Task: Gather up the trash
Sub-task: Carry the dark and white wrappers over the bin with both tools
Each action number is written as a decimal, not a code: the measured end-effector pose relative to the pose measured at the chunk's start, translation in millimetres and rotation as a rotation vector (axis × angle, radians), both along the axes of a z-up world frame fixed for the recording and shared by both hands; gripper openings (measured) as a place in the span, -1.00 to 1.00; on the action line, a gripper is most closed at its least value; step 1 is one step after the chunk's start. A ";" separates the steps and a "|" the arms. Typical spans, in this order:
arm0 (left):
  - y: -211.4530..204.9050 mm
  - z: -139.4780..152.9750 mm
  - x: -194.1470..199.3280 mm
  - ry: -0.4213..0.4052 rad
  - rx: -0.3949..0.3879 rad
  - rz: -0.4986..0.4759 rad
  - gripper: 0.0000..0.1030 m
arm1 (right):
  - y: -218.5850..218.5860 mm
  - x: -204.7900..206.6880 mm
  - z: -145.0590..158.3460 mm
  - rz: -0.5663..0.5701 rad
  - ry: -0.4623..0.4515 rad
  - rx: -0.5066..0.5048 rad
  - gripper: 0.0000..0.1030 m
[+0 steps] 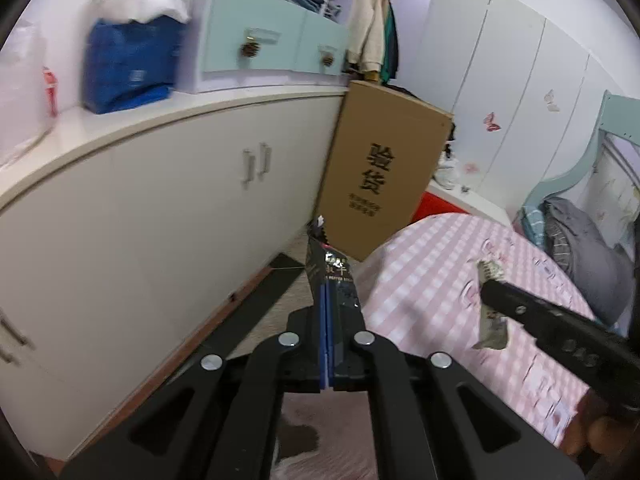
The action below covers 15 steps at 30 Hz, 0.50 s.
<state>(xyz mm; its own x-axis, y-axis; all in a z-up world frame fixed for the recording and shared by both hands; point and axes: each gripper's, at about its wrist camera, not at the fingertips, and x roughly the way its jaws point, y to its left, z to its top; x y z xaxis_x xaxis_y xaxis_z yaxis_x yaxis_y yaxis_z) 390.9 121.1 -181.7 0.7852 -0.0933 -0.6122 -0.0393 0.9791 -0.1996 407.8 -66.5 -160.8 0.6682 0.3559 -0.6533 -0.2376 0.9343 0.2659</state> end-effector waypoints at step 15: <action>108.4 -79.2 -120.8 0.129 0.067 0.183 -0.99 | 163.2 -101.8 -56.2 0.326 0.039 -0.030 -0.77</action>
<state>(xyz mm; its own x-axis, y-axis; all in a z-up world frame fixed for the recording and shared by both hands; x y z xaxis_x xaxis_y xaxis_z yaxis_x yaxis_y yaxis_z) 270.2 229.5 -260.9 0.7003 0.0877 -0.7085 -0.2387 0.9641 -0.1167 306.0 96.7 -217.0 0.4964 0.5273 -0.6896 -0.5159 0.8181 0.2542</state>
